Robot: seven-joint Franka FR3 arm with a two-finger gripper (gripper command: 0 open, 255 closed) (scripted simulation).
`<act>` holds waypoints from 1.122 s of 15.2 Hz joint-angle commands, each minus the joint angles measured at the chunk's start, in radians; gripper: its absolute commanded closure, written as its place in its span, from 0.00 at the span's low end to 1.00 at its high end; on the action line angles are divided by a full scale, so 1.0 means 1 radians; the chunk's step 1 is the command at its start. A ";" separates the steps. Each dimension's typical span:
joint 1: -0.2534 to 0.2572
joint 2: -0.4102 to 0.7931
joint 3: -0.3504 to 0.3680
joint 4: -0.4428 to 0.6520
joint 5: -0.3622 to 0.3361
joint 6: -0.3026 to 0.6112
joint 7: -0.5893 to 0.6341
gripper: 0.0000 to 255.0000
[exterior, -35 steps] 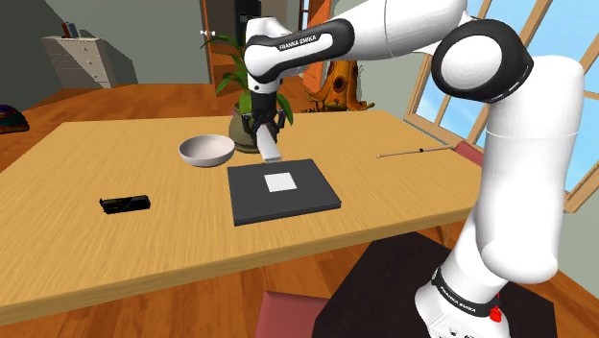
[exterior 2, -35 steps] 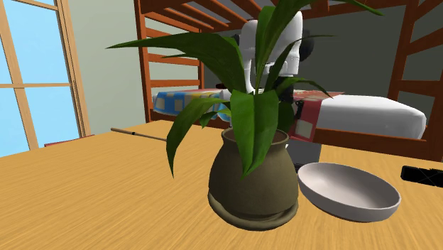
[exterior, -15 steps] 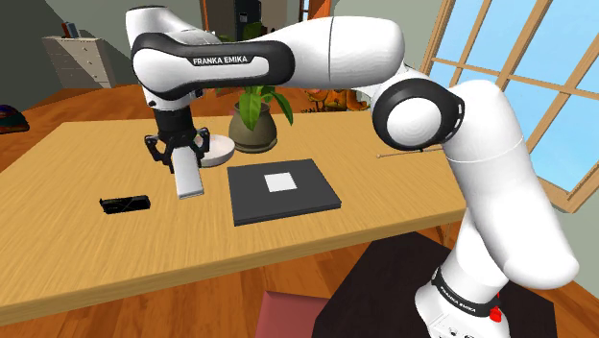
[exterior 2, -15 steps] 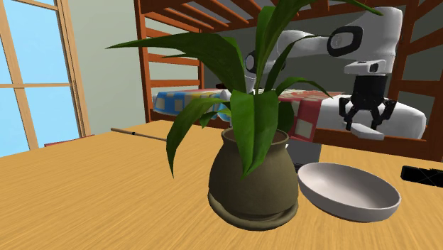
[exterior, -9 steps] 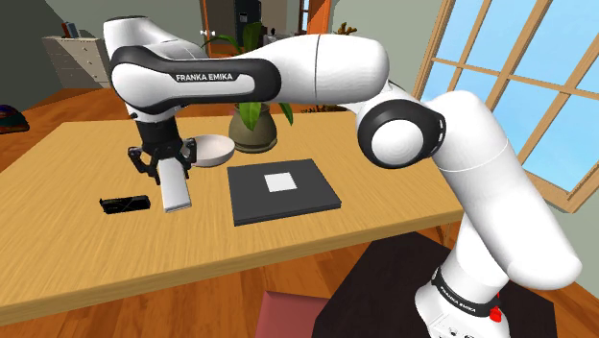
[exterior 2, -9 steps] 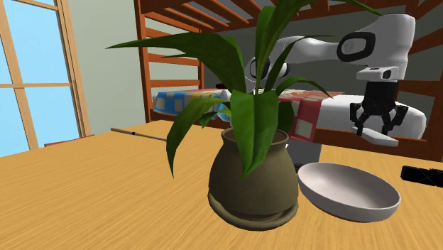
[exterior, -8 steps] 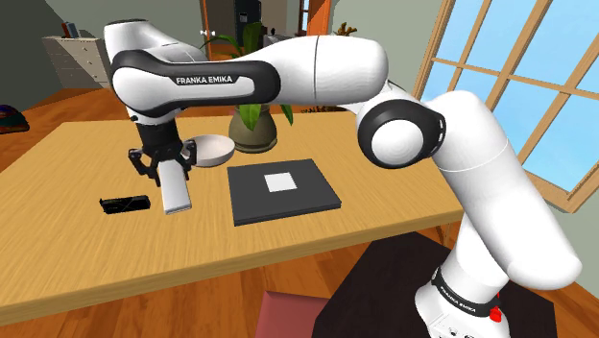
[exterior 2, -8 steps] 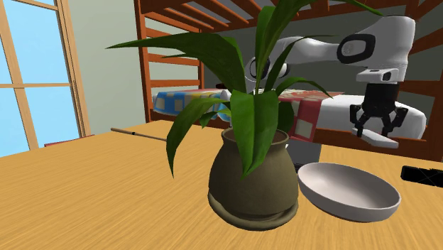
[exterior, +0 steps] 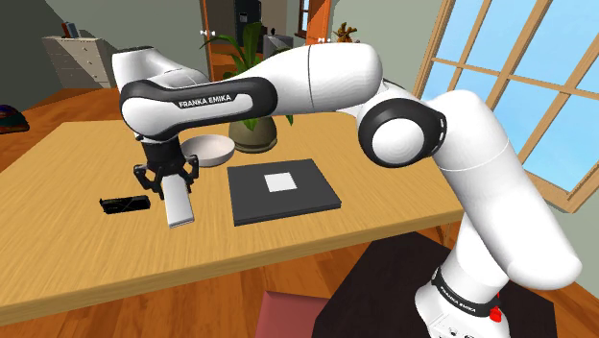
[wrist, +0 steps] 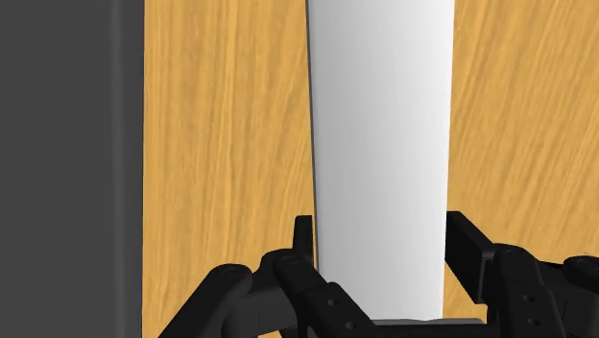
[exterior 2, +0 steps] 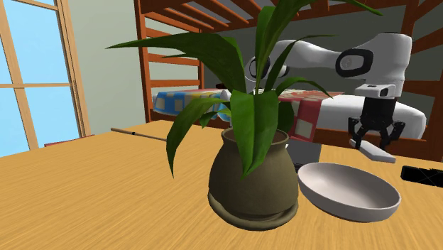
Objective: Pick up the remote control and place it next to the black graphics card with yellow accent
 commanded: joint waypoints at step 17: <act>-0.003 0.013 -0.001 -0.090 -0.002 0.104 0.003 0.00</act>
